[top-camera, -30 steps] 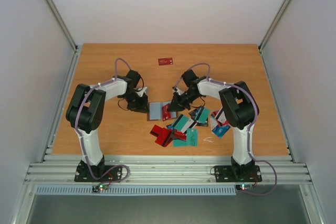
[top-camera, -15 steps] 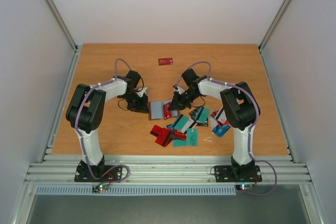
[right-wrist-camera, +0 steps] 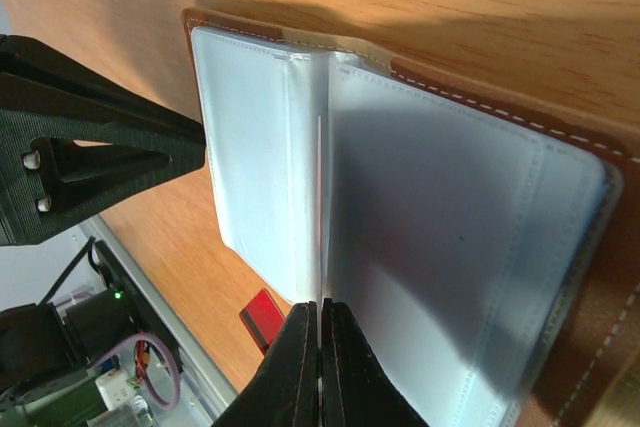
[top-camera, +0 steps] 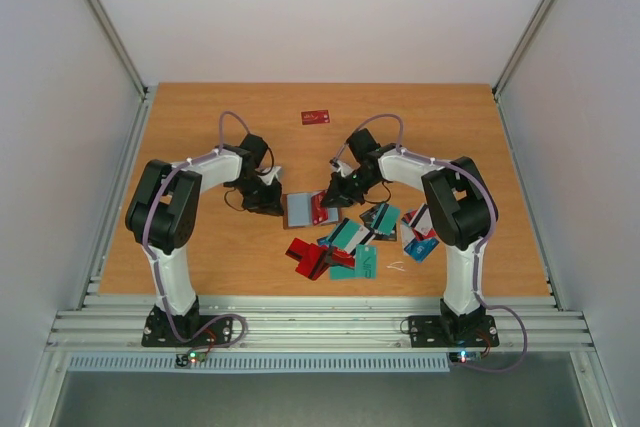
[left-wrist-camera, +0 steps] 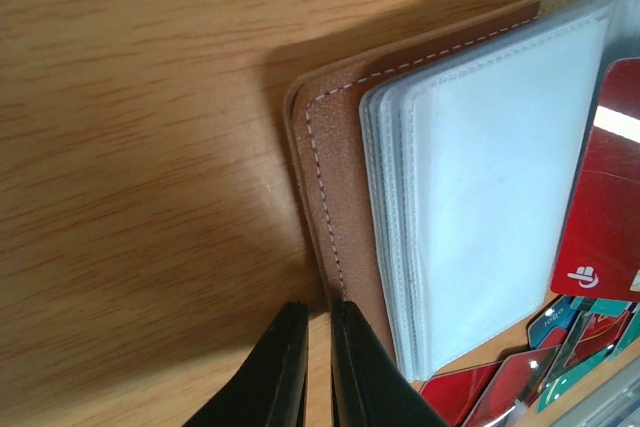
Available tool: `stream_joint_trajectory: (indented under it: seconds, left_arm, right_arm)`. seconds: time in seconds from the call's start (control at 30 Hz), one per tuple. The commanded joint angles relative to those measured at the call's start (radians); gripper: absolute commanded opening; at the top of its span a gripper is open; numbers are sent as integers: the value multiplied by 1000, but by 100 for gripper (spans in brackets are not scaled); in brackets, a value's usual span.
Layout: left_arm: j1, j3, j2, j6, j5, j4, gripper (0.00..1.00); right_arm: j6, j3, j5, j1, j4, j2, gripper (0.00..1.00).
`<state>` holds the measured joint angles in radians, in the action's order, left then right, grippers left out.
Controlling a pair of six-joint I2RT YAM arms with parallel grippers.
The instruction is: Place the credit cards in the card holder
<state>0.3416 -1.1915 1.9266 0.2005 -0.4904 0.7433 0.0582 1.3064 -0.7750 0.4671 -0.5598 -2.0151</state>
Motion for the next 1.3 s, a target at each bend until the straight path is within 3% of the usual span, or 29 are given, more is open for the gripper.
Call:
stream_joint_trajectory:
  seconds: [0.0,0.73,1.27]
  left_arm:
    - [2,3,34,-22,39,21,10]
    - [2,-49,70,-41,42,66,9]
    - [2,-55,80,-40,44,67,9]
  right_arm:
    - [25,31,-36,8,25,-14,1]
    - [42,94,-91,7,28,-90,1]
    - [55,57,-57,-39,12,-47,1]
